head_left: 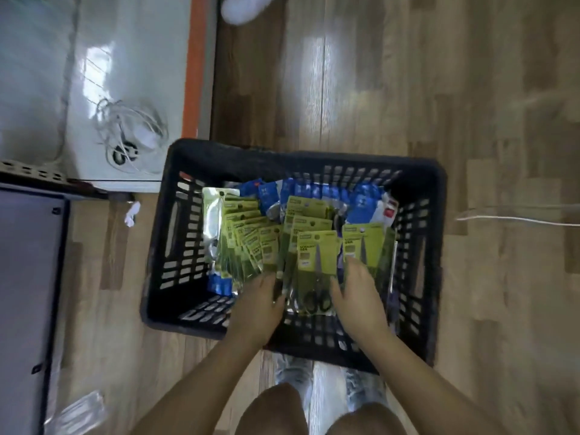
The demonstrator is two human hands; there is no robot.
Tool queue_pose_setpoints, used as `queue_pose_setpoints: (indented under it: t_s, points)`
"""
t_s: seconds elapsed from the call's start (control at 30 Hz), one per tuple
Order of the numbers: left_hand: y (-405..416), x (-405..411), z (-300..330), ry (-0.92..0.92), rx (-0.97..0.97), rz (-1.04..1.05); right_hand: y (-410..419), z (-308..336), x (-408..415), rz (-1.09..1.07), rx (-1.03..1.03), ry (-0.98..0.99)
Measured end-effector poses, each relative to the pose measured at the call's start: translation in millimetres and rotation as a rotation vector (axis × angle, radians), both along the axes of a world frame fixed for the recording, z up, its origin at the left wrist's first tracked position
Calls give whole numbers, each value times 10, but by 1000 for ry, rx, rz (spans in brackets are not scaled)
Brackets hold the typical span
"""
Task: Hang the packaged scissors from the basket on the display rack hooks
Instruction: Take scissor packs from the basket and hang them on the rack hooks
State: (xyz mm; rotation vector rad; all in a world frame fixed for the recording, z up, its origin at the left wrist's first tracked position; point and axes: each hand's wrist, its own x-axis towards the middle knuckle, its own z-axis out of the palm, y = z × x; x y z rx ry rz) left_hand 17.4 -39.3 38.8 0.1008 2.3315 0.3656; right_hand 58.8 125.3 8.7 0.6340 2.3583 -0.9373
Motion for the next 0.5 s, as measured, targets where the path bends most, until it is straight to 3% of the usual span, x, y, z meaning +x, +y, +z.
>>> queue_pose_setpoints:
  t_s: [0.23, 0.33, 0.5]
  points:
    - [101, -163, -976, -39, 86, 177, -189, -833, -153, -95, -27, -28]
    - [156, -193, -1154, -17, 90, 308, -251, -964, -207, -172, -19, -5]
    - [161, -96, -1255, 69, 81, 333, -277, -1040, -230, -235, 19, 3]
